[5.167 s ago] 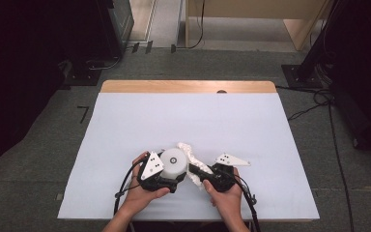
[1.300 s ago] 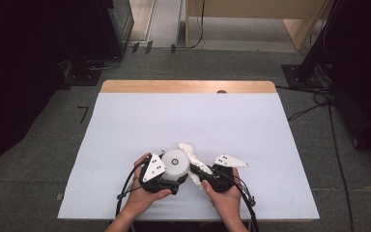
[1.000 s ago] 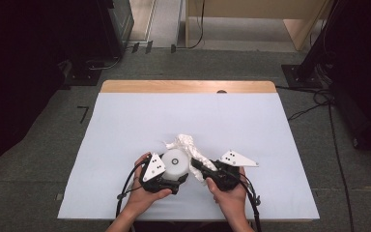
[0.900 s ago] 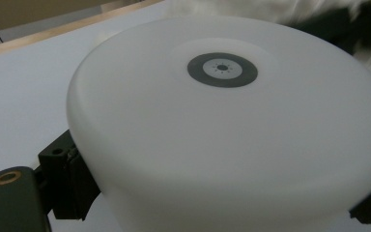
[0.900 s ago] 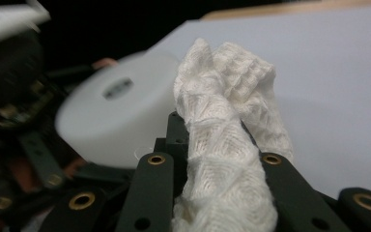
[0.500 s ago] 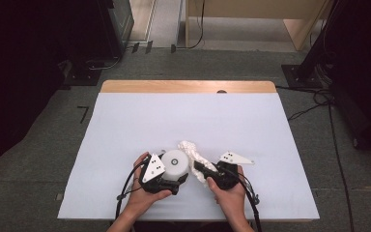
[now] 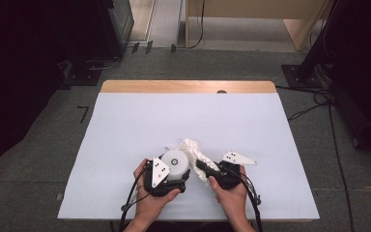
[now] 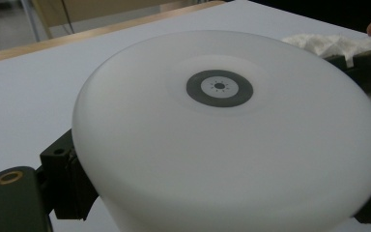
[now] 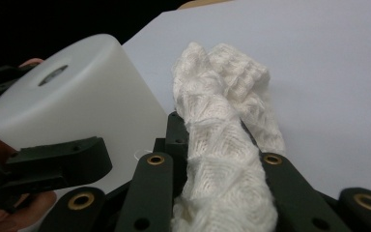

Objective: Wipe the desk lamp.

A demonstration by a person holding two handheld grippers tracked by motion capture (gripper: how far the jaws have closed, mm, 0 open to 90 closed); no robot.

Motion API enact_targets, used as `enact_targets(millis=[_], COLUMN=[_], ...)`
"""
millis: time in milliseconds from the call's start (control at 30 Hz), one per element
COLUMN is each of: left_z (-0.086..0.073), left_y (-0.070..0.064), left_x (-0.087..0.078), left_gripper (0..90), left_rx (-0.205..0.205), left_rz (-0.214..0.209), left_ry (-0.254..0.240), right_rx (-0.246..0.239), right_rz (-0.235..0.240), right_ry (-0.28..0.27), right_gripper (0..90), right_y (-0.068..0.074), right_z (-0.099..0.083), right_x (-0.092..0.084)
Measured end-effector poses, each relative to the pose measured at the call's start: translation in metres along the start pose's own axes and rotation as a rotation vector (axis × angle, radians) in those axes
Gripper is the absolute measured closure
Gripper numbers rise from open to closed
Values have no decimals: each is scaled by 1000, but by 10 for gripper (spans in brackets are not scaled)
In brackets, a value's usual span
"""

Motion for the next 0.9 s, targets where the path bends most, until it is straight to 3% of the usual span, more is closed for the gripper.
enact_targets(millis=[67, 133, 167, 233, 300, 367, 467, 600, 733, 900], left_z=[1, 4, 5, 5, 1, 1, 1, 1, 0, 0], left_y=[5, 13, 20, 26, 26, 23, 21, 22, 21, 22], left_x=[2, 4, 5, 7, 9, 8, 9, 8, 9, 9], left_gripper=[86, 86, 86, 87, 86, 86, 86, 86, 86, 86], left_rx=[41, 75, 63, 44, 66, 86, 87, 84, 86, 82], left_rz=[-52, -131, -177, -228, -226, -215, -216, -219, -219, -226], left_ry=[-18, -55, -59, -45, -19, -27, -27, -22, -23, -24], right_rx=[-2, -17, -24, -46, -76, -111, -113, -85, 24, 36], right_rz=[6, 26, 33, 57, 80, 91, 89, 78, 136, 97], right_ry=[-12, -34, -42, -68, -91, -112, -104, -58, -13, 68], right_gripper=[766, 766, 766, 766, 766, 766, 766, 766, 768, 768], right_y=[2, 10, 14, 25, 37, 47, 49, 37, 17, 6], right_z=[3, 10, 13, 21, 28, 33, 31, 19, 8, -8], right_x=[-2, -7, -8, -11, -15, -18, -16, -5, 3, 14])
Point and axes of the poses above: each handheld gripper's, and its own axes: x roughly forward along the jaws, z roughly out of its top, y roughly to its left, the point moved 3 cm from there along x, roughly forward along the jaws, and after that the axes turned 11 degrees about z, right-handed, at the moved point
